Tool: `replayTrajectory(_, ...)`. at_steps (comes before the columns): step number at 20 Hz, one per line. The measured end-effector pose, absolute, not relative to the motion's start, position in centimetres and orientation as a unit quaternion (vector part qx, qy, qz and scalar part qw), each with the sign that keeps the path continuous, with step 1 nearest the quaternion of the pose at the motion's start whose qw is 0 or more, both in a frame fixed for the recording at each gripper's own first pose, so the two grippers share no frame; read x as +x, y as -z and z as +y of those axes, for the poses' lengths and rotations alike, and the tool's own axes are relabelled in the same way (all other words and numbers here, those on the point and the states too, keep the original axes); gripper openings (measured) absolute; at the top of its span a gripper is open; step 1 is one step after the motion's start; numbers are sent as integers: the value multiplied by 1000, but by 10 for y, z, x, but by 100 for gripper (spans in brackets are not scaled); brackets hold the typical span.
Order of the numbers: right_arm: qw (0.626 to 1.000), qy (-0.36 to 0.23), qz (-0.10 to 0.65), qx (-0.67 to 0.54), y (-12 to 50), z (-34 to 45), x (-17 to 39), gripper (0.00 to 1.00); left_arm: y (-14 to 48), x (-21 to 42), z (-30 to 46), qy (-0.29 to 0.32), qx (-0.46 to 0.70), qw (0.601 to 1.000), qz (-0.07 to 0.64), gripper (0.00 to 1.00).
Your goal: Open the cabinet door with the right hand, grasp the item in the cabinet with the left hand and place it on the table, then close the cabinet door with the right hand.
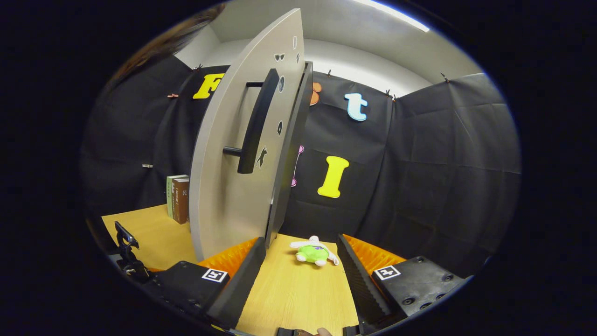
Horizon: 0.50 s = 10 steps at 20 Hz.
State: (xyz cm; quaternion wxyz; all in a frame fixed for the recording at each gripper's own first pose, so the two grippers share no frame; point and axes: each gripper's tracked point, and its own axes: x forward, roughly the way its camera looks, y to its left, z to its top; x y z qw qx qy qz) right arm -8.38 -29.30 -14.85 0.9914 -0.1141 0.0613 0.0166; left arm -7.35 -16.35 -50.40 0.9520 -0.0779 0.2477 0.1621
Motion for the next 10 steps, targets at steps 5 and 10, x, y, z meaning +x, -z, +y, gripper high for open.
replayTrajectory(5, 993, -10, 60, -104, 140, -296, -90, 98, 489, -74, -164, -146, -71, 957, 239, 48)
replayTrajectory(10, 995, -4, 42, -93, 109, -287, -93, 98, 427, -73, -164, -114, -55, 969, 212, 63)
